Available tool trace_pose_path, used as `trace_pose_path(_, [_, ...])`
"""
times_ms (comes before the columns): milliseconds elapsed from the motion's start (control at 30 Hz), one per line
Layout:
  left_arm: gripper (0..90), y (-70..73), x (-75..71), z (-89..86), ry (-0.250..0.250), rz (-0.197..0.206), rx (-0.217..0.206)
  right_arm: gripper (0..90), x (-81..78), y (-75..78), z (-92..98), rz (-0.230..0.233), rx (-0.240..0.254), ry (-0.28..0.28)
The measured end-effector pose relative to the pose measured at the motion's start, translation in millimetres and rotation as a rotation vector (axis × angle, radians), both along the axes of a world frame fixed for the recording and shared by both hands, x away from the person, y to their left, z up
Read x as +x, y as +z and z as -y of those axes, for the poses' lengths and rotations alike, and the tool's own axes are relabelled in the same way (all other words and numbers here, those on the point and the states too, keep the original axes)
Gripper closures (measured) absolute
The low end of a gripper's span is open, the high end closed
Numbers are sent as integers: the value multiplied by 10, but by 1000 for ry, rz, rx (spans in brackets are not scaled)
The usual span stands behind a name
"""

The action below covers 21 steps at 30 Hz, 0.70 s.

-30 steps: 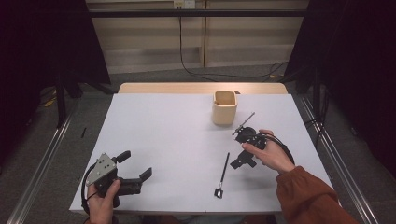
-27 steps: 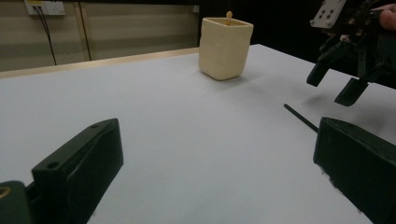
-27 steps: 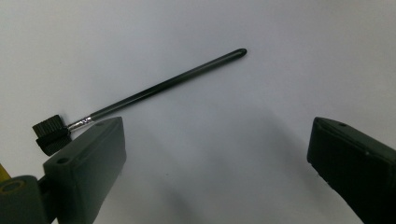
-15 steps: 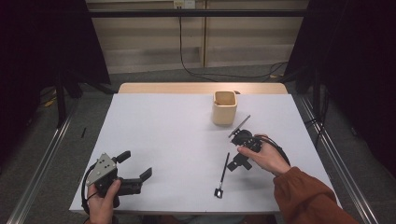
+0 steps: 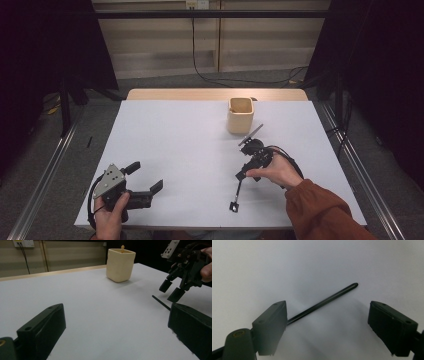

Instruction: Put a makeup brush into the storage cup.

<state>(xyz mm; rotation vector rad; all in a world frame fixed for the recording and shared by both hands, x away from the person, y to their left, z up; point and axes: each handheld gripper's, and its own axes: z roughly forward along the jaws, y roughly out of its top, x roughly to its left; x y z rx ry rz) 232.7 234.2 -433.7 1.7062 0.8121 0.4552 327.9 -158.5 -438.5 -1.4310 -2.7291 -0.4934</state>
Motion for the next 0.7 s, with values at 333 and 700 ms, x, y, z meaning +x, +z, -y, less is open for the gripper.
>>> trace_pose_path(333, [13, 1, -2, 0, 1, 0, 2, 314, -87, 9, -3, -61, 51, -48])
trace_pose_path(700, [13, 0, 0, -2, -1, 1, 3, 359, -195, -110, -96, -81, 39, -39])
